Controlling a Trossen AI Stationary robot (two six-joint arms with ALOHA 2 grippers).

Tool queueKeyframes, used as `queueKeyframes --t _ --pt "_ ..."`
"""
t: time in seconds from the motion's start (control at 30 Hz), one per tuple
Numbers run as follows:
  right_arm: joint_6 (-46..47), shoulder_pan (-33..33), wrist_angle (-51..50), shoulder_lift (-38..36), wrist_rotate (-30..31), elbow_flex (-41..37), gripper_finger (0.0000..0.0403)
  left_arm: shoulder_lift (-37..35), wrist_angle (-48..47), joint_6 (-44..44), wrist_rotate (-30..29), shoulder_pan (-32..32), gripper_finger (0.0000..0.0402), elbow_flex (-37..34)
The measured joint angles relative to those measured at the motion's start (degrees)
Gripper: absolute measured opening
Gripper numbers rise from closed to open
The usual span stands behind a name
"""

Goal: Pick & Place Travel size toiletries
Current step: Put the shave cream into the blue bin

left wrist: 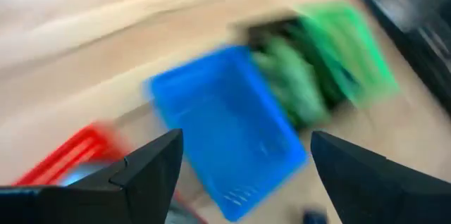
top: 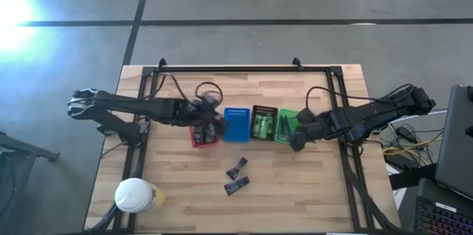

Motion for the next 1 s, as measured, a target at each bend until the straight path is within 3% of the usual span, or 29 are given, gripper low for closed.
queueKeyframes --t 0.1,0.23,0.37,0.53,0.7,1.0 --pt "-10.12 2.11 9.75 0.07 -5.26 -1.38 0.0336 0.12 4.68 18.18 8.47 -3.15 0.0316 0.64" --pt "-20.91 5.02 15.65 2.68 -6.92 -2.18 0.0340 0.51 6.55 25.29 11.29 -8.39 0.0316 -0.17" --pt "-20.90 5.15 13.60 5.76 -6.87 -2.00 0.0336 3.13 6.40 20.27 9.09 -10.35 0.0316 -0.67" --pt "-19.19 5.21 12.30 7.74 -8.44 -1.19 0.0326 11.85 6.42 15.98 8.72 -11.44 0.0316 2.31" --pt "-17.63 6.59 9.42 8.17 -9.48 -0.14 0.0329 22.55 3.82 9.81 13.80 -11.38 0.0316 9.64" --pt "-11.24 10.55 5.83 8.17 -9.04 0.00 0.0353 37.72 -12.46 6.44 11.20 -13.52 0.0317 26.78"
